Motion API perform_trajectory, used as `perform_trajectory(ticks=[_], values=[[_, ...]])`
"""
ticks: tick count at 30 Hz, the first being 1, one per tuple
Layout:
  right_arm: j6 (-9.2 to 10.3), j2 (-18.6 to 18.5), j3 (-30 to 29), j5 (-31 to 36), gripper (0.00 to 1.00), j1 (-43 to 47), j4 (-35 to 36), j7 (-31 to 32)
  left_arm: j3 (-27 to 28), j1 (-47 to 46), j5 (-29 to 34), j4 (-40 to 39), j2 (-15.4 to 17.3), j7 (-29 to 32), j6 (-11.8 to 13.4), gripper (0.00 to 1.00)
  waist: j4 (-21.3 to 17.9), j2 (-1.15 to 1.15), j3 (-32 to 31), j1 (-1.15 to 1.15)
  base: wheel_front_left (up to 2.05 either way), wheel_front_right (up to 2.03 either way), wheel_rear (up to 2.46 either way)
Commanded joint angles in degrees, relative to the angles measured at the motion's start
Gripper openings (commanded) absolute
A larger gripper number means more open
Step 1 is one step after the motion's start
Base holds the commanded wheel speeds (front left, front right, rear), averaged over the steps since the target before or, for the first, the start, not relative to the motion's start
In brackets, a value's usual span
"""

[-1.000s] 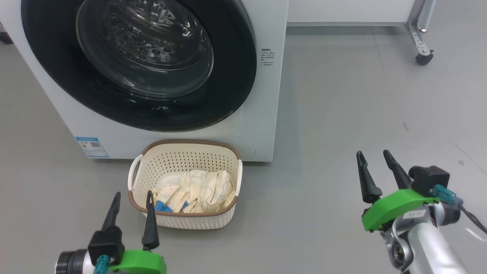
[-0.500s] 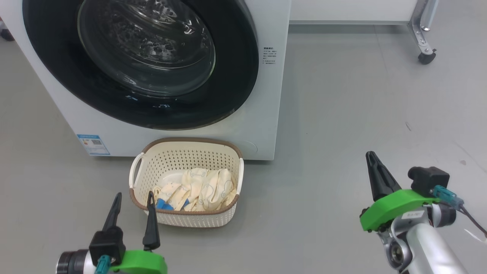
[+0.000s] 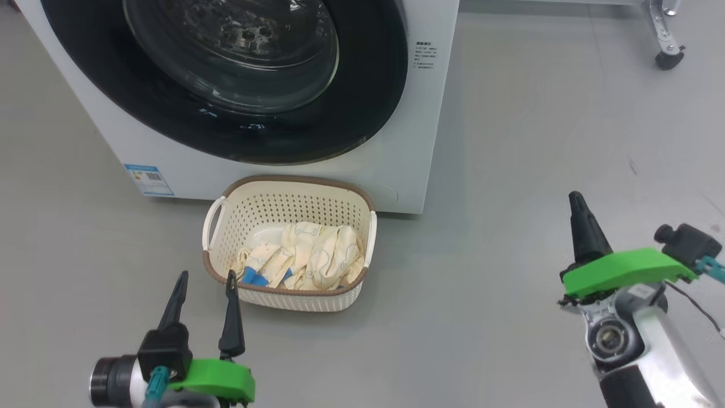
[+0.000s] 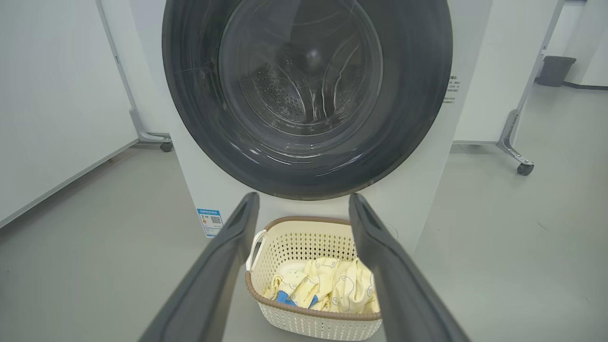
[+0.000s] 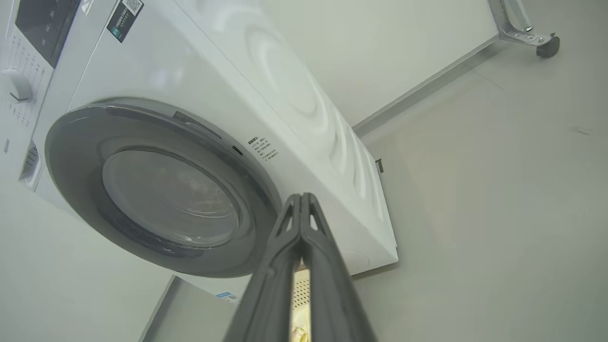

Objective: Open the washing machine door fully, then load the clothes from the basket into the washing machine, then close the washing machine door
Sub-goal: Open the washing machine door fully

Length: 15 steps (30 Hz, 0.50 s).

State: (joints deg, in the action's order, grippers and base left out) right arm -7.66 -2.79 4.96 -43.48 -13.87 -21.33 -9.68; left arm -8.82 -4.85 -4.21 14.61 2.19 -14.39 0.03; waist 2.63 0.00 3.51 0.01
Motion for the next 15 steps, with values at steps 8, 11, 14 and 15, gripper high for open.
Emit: perform_trajectory(ticks=[8, 11, 14, 15], values=[[0.17, -0.2, -3.7, -15.9, 0.0, -9.0, 4.2, 6.6, -0.1, -5.4, -1.7, -2.5, 0.7, -0.6, 0.6, 1.0, 2.5, 0.0, 5.3, -0.01, 0.0, 0.0, 0.0], [0.17, -1.0, -5.3, -18.5, 0.0, -12.6, 4.9, 9.7, -1.0, -7.0, -2.1, -2.7, 0.7, -0.6, 0.5, 1.0, 3.4, 0.0, 7.9, -0.01, 0.0, 0.0, 0.0], [0.17, -2.3, -6.1, -19.8, 0.0, -16.2, 5.1, 12.2, -2.4, -8.5, -2.7, -2.8, 0.7, -0.6, 0.7, 1.0, 4.5, 0.0, 10.1, -0.01, 0.0, 0.0, 0.0], [0.17, -2.7, -6.3, -20.0, 0.0, -17.4, 5.0, 13.0, -2.8, -9.0, -3.0, -2.8, 0.7, -0.6, 0.8, 1.0, 4.8, 0.0, 10.8, -0.01, 0.0, 0.0, 0.0]])
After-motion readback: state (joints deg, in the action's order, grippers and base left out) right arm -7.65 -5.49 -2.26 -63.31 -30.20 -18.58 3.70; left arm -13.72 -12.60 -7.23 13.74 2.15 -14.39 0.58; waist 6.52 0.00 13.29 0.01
